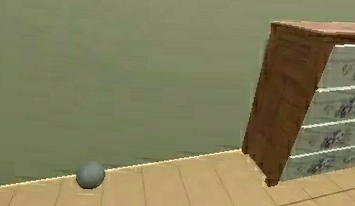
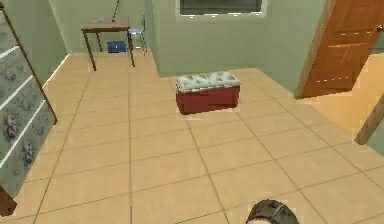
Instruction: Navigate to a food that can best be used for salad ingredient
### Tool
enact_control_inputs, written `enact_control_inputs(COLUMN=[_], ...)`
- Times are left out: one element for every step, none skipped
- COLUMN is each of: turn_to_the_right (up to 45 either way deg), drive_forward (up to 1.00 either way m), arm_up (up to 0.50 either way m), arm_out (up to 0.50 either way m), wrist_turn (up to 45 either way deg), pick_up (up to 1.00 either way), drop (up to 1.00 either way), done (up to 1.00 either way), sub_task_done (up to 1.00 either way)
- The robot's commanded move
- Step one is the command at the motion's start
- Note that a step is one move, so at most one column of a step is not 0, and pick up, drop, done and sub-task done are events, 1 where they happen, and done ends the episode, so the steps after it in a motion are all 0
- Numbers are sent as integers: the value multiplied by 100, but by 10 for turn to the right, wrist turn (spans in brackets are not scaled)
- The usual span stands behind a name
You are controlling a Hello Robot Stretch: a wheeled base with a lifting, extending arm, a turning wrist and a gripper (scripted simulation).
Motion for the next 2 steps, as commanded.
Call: enact_control_inputs(turn_to_the_right=[120, 30], drive_forward=[0, 0], arm_up=[0, 0], arm_out=[0, 0], wrist_turn=[0, 0], pick_up=[0, 0], drop=[0, 0], done=[0, 0], sub_task_done=[0, 0])
